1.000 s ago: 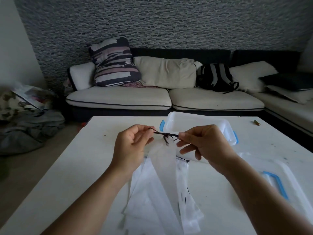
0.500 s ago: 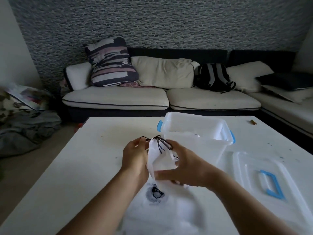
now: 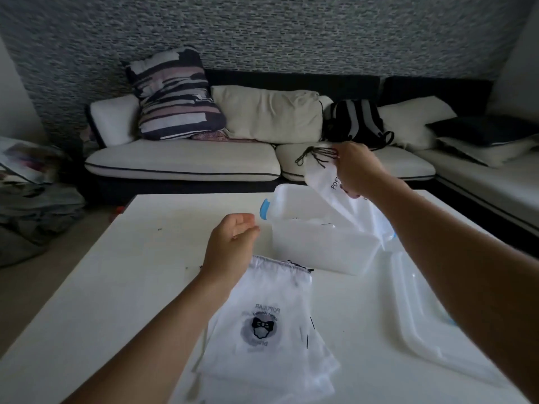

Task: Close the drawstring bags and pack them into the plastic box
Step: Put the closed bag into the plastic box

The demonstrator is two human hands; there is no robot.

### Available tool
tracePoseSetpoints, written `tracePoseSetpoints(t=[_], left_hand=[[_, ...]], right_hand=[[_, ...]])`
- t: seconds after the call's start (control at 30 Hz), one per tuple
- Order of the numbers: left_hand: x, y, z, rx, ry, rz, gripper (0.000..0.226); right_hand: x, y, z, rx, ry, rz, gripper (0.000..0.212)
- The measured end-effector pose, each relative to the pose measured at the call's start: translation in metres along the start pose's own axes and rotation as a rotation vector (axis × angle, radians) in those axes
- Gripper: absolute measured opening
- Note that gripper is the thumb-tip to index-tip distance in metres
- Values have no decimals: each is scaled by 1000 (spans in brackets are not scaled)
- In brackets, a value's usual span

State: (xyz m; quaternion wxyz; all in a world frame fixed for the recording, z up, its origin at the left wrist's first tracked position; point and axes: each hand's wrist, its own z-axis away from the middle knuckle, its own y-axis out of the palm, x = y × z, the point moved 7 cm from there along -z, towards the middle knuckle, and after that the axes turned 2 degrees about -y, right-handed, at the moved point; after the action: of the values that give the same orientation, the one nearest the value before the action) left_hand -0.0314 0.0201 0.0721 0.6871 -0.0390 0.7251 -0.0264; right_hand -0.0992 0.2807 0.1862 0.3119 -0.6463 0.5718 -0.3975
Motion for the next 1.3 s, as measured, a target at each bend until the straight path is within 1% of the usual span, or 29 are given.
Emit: tracePoseSetpoints(t=[0.03,0.1,0.13,0.2,0.23,0.3,0.33,0.4,0.47,0.5,0.57,0.6,0.63,0.67,0.7,0.73,0.77,0.8,0.83,0.9,0.93,0.97,1.0,1.07,1.13,1.17,1.2,1.23,1.3], left_hand=[[4,1,-5,19,42,-112,21],[14,3,-12,79,92,-329,31],[23,4,-18,117,87,-436,38],[40,4,-29,178,77,-664,51],[51,3,-35,208,61,-781,56],[74,2,-41,286,-9,-978,66],[87,2,-43,339,-73,-1049,70],[108,3,-40,435,-195,-1144,74],[120,4,-39,463,-201,-1207,73],[124,4,-40,451,-190,-1215,74],[134,3,-44,424,-178,-1223,73],[137,3,-44,413,-175,-1237,68],[140,4,-43,400,-169,-1253,61],[141,5,-42,385,-165,-1268,55],[143,6,-40,371,-164,-1283,51],[143,6,-38,354,-165,-1297,50],[143,7,-37,336,-163,-1316,48],[142,8,-34,324,-151,-1340,47],[141,10,-32,320,-132,-1373,44],[139,13,-26,328,-124,-1442,37],[137,15,-20,335,-127,-1469,33],[134,17,-16,335,-114,-1490,29],[127,19,-12,325,-87,-1491,26],[106,20,-9,259,0,-1400,17],[81,12,-7,190,95,-1215,6],[71,9,-5,195,114,-1087,5],[65,5,-4,222,85,-931,13],[60,1,1,253,18,-742,28],[45,-7,9,269,-140,-273,68]], right_hand=[[-10,28,-11,114,10,12,27],[-27,76,-16,347,60,13,48],[-31,93,-16,409,79,5,55],[-25,112,-11,545,65,34,49],[-19,121,-4,657,31,101,50],[-18,134,21,926,112,139,70],[-21,140,34,1020,181,75,77],[-31,154,50,1096,283,-163,80],[-40,162,54,1092,326,-316,74],[-44,161,54,1074,321,-311,73],[-49,162,46,1036,327,-236,78],[-47,160,41,1002,330,-197,80],[-41,153,32,914,301,-151,78],[-33,138,19,759,237,-73,69],[-19,114,7,526,142,-4,56],[-1,88,3,299,57,-25,41],[20,69,10,175,-38,-134,31],[44,63,25,203,-138,-229,27],[66,71,47,358,-238,-254,27],[85,122,101,743,-303,-41,41],[81,145,127,848,-276,83,49],[71,163,142,869,-222,164,51],[59,174,150,827,-168,188,47],[39,175,154,724,-65,131,39],[31,159,147,620,-3,36,27],[32,147,141,574,-5,7,21],[37,131,133,536,-26,-34,16],[45,114,126,508,-67,-106,12],[70,72,117,496,-205,-260,7]])
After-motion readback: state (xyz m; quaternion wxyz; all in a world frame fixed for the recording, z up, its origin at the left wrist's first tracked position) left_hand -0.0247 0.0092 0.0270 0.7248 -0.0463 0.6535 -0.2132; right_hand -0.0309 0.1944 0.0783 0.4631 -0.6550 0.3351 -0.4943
